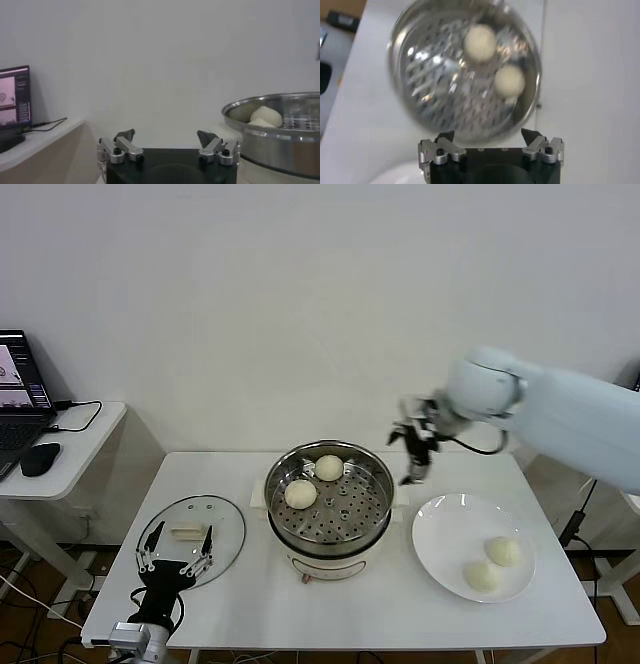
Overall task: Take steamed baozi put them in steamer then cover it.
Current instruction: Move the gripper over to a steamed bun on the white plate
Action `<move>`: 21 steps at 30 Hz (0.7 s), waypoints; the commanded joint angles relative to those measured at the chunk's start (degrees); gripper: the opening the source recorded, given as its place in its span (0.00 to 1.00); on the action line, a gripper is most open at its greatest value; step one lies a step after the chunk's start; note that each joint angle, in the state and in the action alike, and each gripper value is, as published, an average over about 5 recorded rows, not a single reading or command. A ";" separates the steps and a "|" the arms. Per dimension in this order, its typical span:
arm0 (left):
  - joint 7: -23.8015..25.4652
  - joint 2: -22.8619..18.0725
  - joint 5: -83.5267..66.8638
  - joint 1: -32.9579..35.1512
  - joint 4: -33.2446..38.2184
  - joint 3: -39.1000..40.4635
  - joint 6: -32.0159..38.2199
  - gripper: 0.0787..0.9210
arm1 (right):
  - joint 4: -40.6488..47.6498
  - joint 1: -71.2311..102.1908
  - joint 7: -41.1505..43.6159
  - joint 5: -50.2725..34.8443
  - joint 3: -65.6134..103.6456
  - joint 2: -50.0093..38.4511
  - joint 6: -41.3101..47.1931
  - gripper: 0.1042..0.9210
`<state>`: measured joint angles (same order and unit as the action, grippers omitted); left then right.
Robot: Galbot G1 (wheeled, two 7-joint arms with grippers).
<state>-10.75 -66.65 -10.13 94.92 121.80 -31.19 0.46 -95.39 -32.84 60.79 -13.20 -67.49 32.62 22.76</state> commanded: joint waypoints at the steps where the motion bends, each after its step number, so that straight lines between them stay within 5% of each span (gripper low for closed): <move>1: 0.02 0.02 0.15 0.04 -0.10 0.45 -0.10 0.88 | -7.36 12.62 4.77 14.11 4.35 -21.47 -9.20 0.88; 10: 0.03 -0.51 0.62 0.09 -0.22 1.03 -0.24 0.88 | -7.26 46.13 1.46 19.94 29.95 -25.85 -10.09 0.88; 21: 0.06 -1.11 0.85 1.04 0.08 0.13 -0.19 0.88 | -2.73 52.93 -1.70 22.51 34.15 -17.29 -9.12 0.88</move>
<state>-10.71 -67.68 -9.31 95.74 121.75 -30.82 0.24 -99.60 6.91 60.43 5.21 -42.47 13.97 14.72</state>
